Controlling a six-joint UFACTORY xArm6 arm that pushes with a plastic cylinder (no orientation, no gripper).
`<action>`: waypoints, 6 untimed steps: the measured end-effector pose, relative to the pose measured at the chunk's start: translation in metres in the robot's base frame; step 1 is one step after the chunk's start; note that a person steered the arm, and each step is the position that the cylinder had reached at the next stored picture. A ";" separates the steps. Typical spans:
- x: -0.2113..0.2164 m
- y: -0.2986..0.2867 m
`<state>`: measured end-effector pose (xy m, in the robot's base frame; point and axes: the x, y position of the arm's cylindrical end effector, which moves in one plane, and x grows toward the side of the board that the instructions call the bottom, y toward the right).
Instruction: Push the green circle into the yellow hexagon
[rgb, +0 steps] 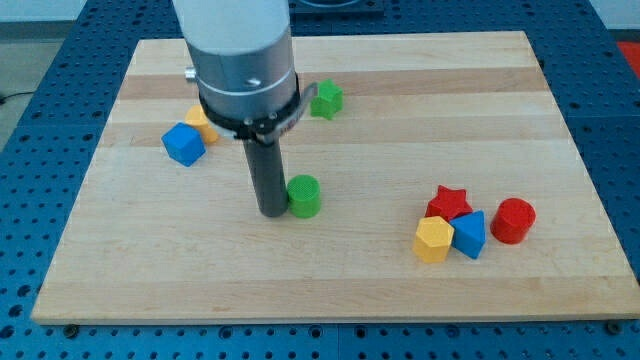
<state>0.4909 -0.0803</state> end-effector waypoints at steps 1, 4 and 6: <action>-0.012 -0.004; 0.039 0.124; 0.015 -0.071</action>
